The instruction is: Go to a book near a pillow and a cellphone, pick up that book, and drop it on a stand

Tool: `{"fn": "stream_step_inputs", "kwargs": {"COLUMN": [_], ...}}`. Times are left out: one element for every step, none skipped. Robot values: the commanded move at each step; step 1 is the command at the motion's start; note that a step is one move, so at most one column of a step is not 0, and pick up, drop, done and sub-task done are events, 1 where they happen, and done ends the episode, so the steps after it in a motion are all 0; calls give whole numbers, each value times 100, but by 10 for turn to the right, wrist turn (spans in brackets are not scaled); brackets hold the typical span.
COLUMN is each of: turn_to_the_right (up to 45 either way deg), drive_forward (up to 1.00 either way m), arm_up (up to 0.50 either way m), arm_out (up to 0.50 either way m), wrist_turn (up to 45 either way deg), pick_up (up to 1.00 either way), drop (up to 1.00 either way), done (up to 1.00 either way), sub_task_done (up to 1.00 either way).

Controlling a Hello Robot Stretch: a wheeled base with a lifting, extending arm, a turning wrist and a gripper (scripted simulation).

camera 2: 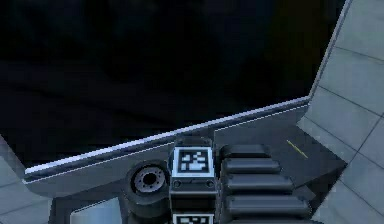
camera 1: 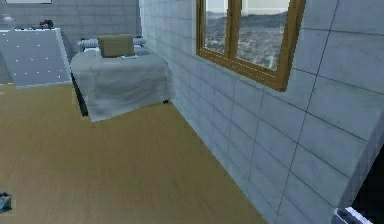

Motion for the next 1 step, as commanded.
{"fn": "stream_step_inputs", "kwargs": {"turn_to_the_right": [0], "drive_forward": [0], "arm_up": [0], "arm_out": [0], "wrist_turn": [0], "pick_up": [0], "drop": [0], "done": [100], "sub_task_done": [0]}}
